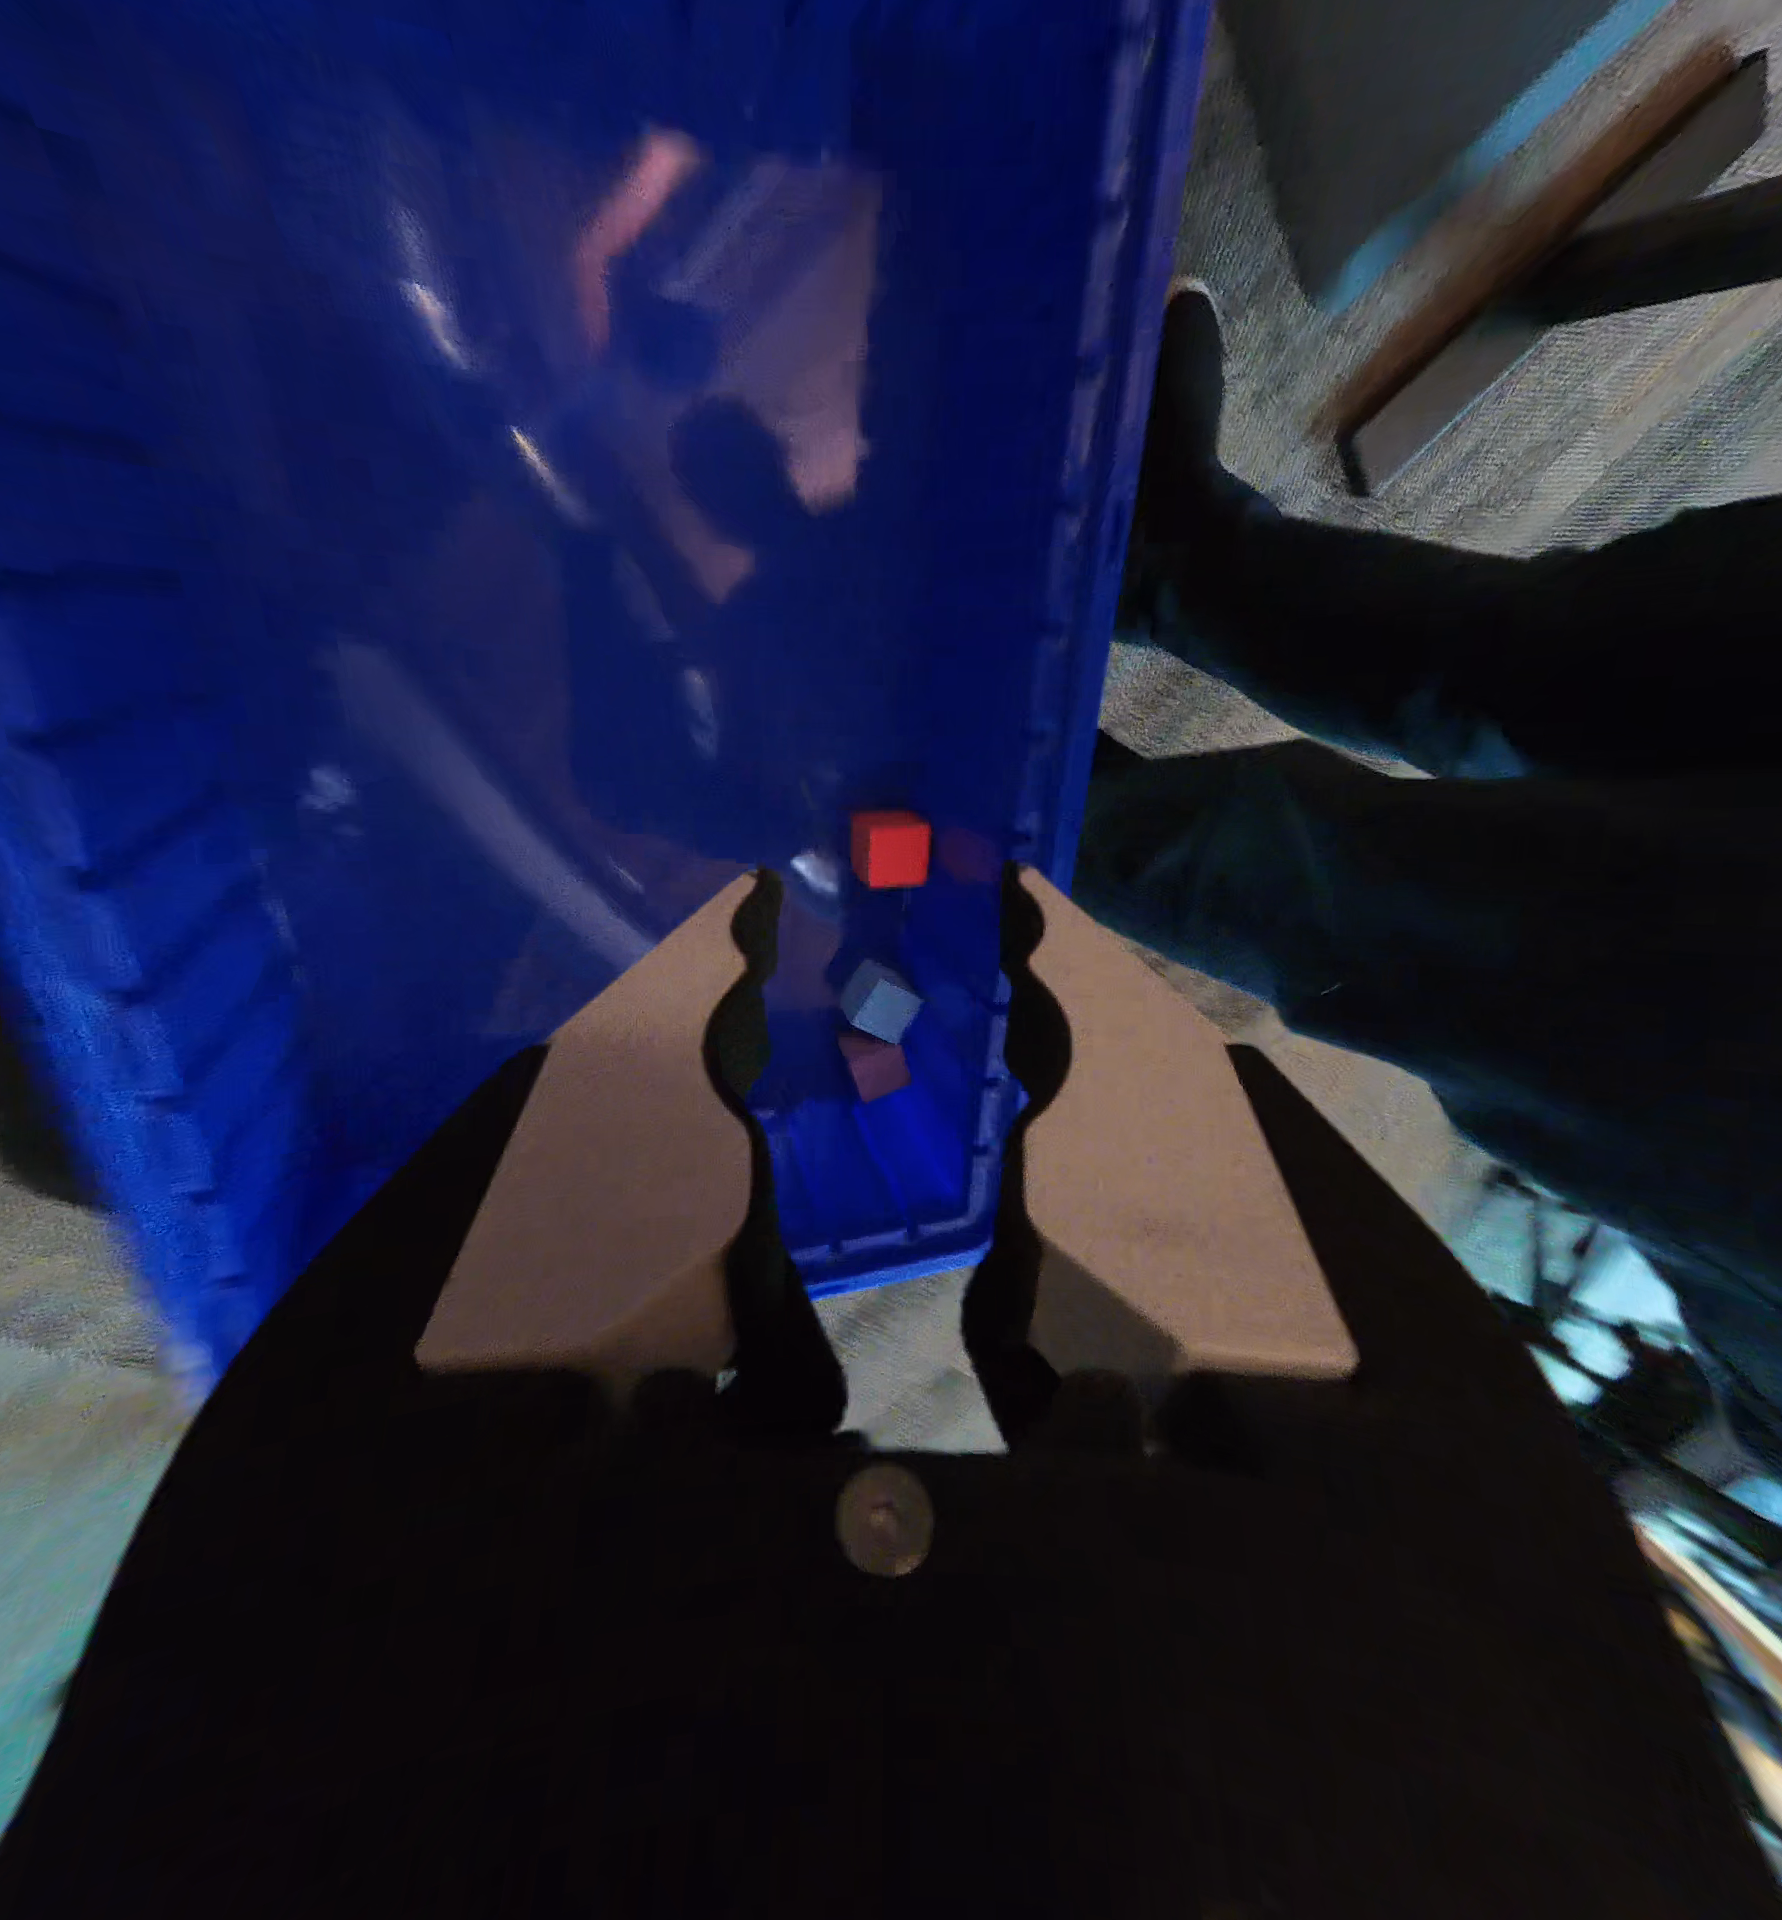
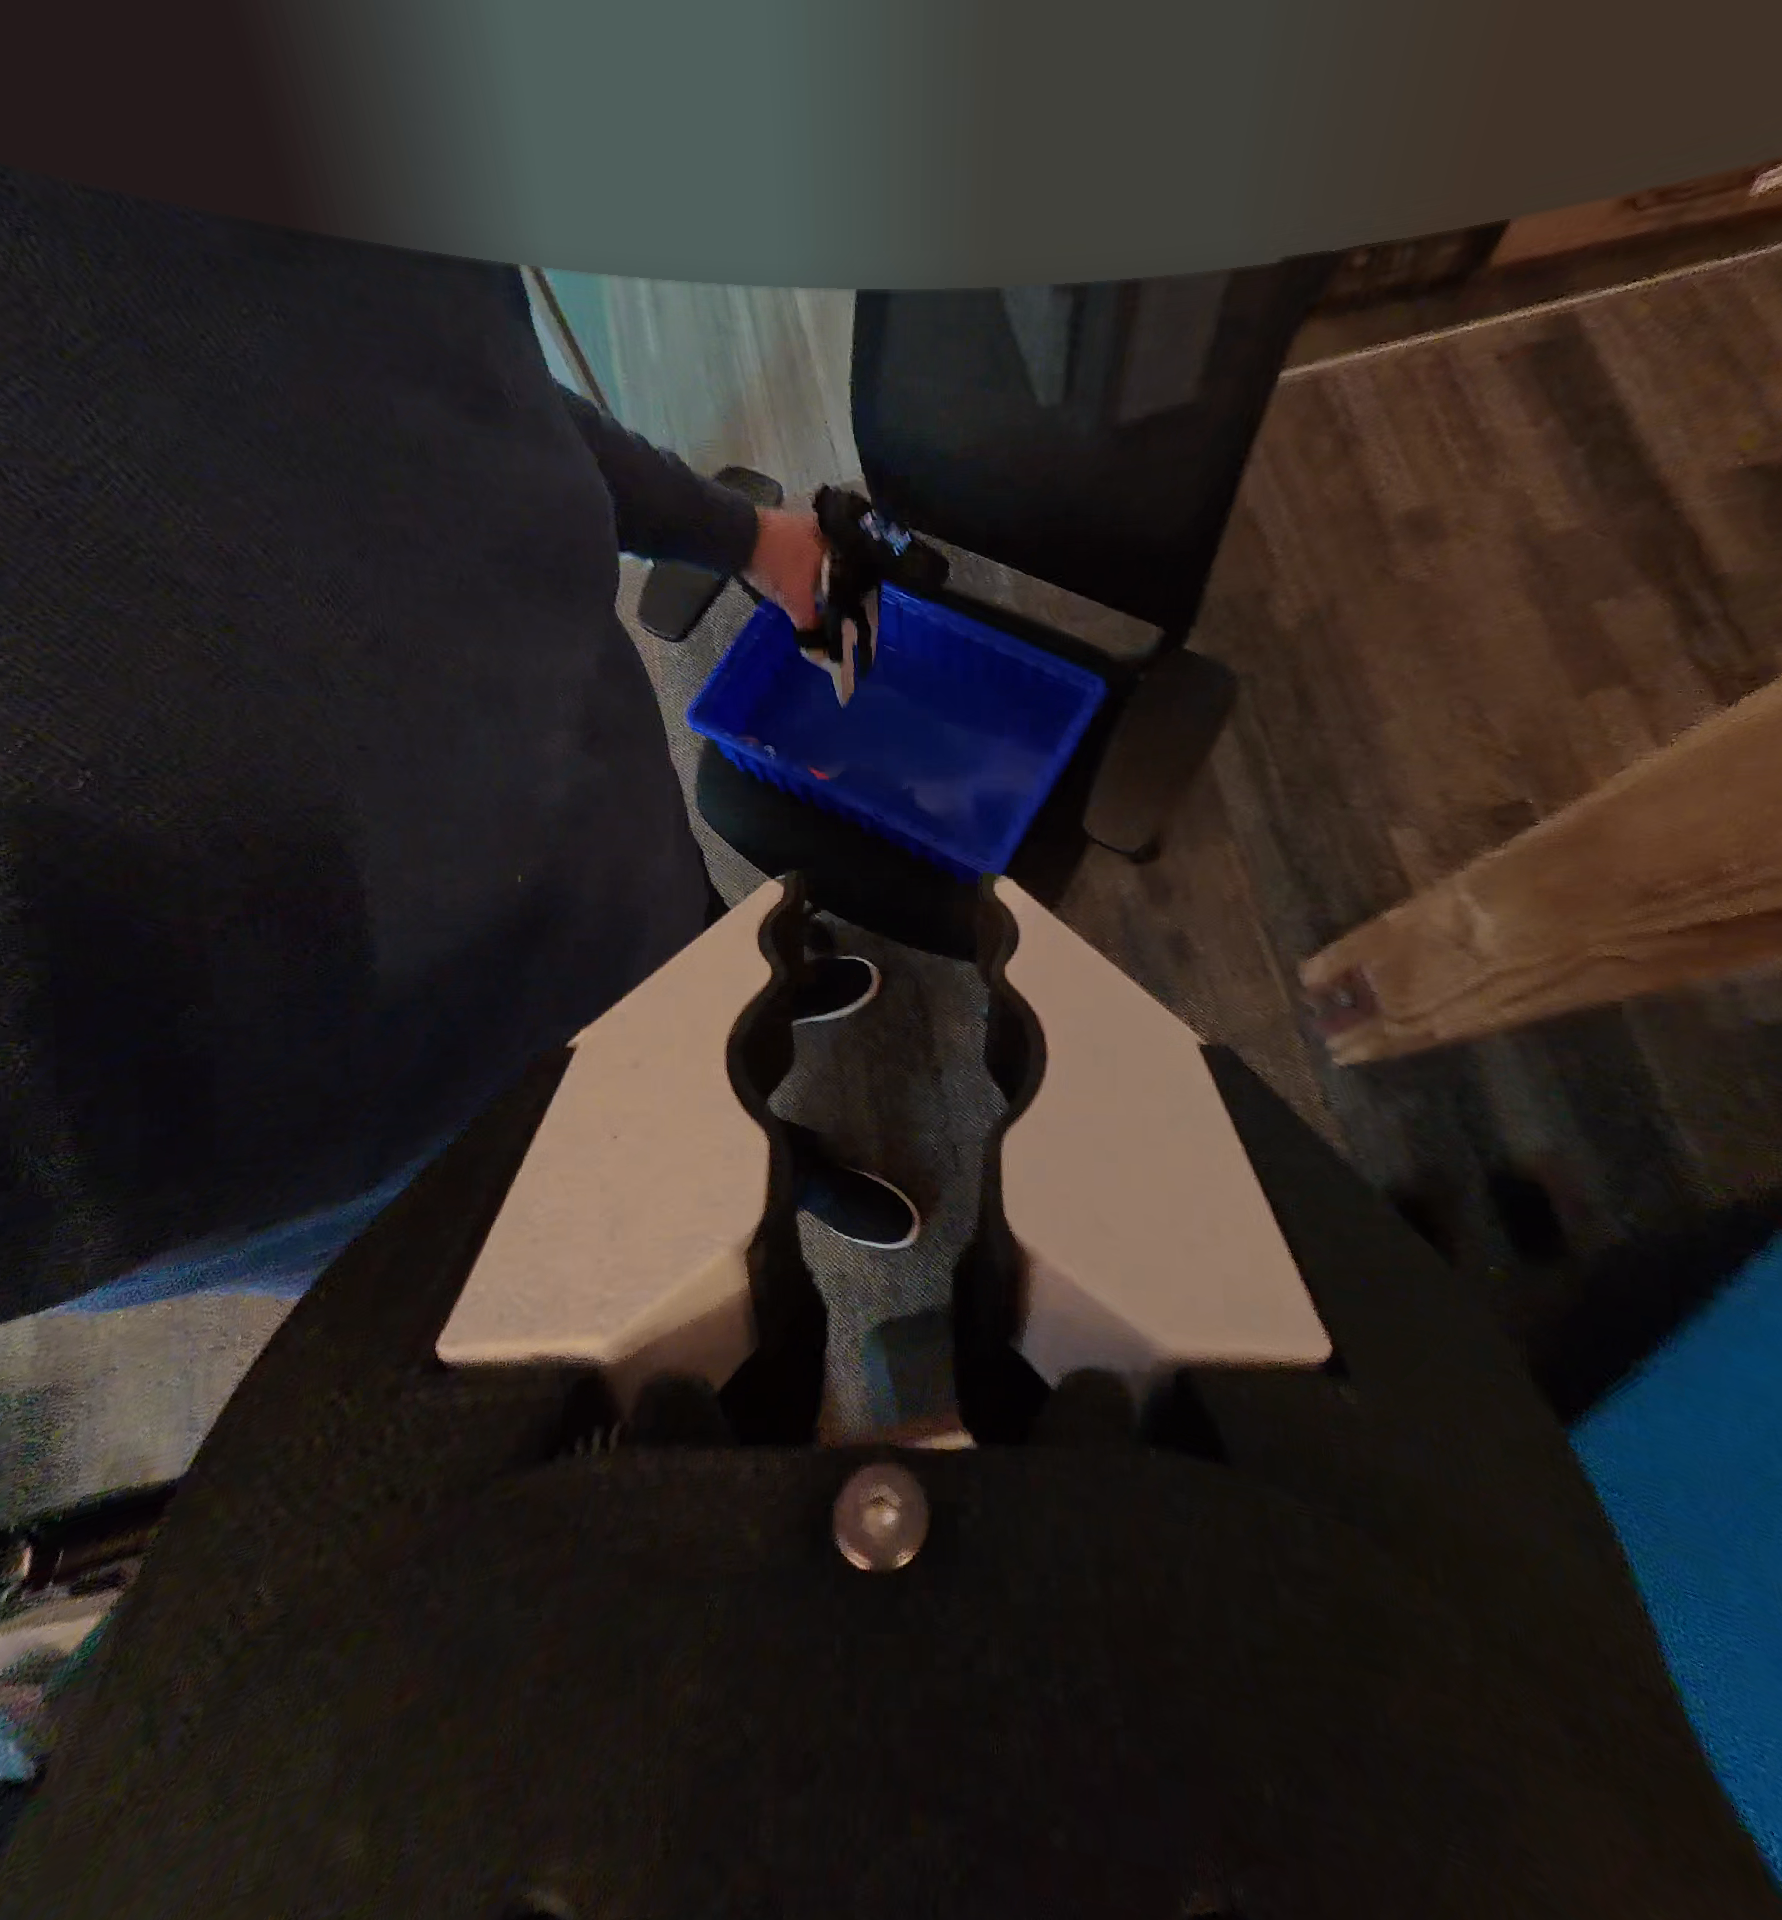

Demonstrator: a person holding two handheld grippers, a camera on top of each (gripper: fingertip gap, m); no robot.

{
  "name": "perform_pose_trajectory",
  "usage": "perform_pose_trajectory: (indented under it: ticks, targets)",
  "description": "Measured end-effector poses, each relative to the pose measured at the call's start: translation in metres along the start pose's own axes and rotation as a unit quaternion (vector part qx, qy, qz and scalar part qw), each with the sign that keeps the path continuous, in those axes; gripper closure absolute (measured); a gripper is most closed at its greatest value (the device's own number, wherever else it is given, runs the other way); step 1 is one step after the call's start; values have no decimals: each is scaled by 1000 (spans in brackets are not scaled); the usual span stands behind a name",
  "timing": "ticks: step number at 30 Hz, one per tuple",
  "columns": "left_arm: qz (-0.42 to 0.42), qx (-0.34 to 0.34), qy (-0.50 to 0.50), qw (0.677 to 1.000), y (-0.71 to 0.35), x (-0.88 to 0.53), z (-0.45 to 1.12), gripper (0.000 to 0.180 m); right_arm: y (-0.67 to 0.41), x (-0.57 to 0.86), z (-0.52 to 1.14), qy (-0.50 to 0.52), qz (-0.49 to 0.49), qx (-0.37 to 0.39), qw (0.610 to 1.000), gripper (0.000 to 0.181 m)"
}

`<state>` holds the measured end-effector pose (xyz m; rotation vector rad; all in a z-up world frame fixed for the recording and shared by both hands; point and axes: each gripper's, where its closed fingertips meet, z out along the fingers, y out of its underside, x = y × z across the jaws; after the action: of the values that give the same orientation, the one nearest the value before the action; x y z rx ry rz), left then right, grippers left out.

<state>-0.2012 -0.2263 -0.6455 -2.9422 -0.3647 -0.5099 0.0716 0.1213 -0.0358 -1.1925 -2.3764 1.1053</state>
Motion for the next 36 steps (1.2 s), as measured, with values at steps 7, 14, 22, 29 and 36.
perform_pose_trajectory:
  ticks: [7, 14, 22, 29, 36]
  targets:
    - [-61, -60, 47, 995, 46, 1, 104, 141, -5, -6, 74, -66, 45, 28, 996, 150]
    - [-13, -108, 51, 993, 71, -2, 149, 140, 2, -9, 103, -88, 82, 40, 992, 153]
    - [-37, -58, 5, 998, 70, -24, 146, 175, 9, -8, 114, -92, 112, 66, 987, 155]
    - [-48, -29, 17, 998, 75, -32, 136, 135, 10, -12, 124, -111, 121, 87, 983, 156]
    - [37, -59, -22, 997, 73, -16, 161, 137, 11, -15, 134, -109, 130, 95, 981, 157]
